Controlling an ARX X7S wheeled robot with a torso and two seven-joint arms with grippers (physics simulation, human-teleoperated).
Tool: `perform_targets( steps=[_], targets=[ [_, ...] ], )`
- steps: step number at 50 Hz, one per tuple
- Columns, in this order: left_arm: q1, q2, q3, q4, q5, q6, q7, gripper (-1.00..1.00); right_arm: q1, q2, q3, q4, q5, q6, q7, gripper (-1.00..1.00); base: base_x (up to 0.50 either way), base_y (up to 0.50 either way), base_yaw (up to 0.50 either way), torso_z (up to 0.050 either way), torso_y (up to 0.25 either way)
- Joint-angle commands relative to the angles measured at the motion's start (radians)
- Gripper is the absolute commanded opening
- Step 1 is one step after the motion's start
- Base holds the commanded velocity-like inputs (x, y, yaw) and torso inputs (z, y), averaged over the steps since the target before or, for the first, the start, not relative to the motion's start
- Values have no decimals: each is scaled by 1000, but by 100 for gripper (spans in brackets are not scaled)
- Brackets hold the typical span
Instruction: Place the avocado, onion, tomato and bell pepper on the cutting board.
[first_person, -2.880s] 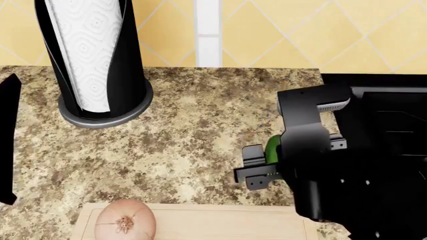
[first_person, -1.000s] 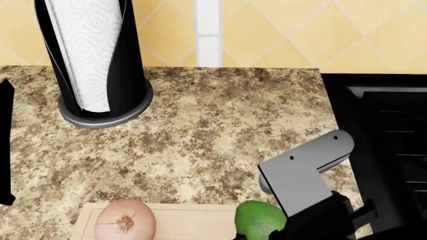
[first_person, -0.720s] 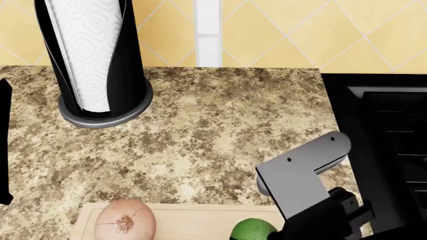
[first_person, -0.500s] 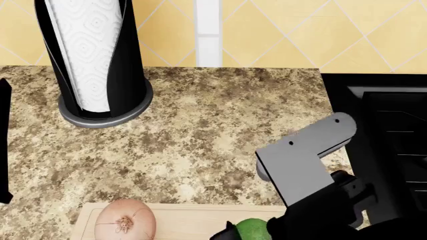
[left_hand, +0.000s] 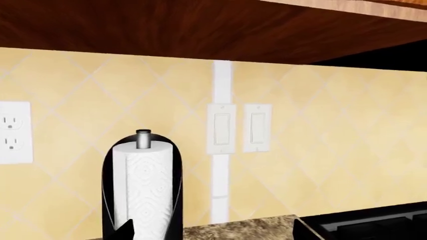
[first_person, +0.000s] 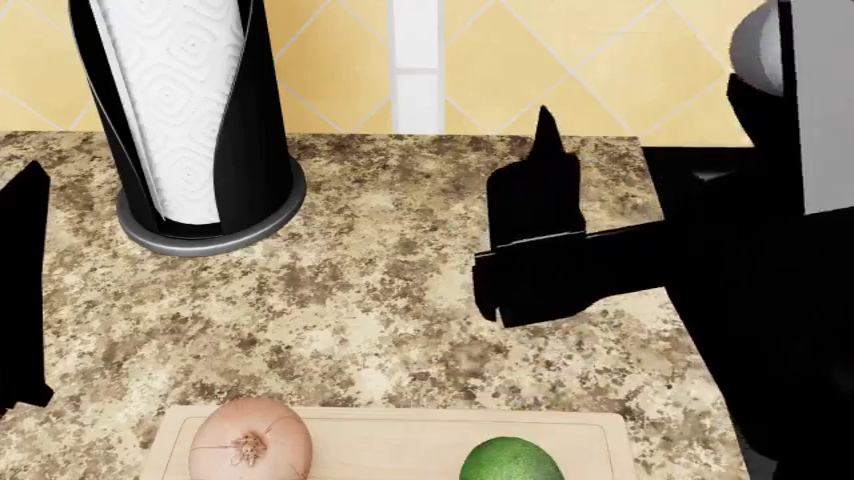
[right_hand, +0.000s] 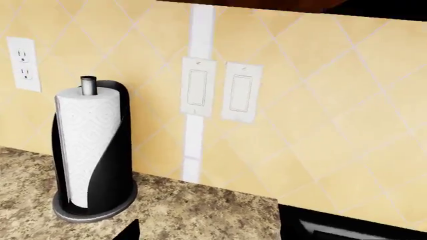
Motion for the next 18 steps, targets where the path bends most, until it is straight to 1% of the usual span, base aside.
perform_targets(
  steps=[1, 3, 4, 6, 9, 18],
  targets=[
    [-3, 56, -10, 21, 119, -40, 61, 100, -164, -25, 154, -166, -229, -164, 19, 100, 0, 0, 0, 0, 0],
    [0, 58, -9, 24, 142, -47, 72, 100, -209, -29, 172, -183, -256, -191, 24, 100, 0, 0, 0, 0, 0],
    [7, 60, -9, 26, 164, -51, 85, 100, -244, -30, 182, -206, -305, -202, 29, 100, 0, 0, 0, 0, 0],
    [19, 63, -11, 33, 197, -55, 106, 100, -285, -33, 197, -225, -320, -224, 26, 100, 0, 0, 0, 0, 0],
    [54, 68, -23, 36, 226, -44, 127, 100, -310, -27, 201, -259, -380, -218, 34, 100, 0, 0, 0, 0, 0],
    [111, 47, -59, 58, 230, -19, 132, 100, -399, -3, 245, -296, -401, -262, 59, 100, 0, 0, 0, 0, 0]
  ],
)
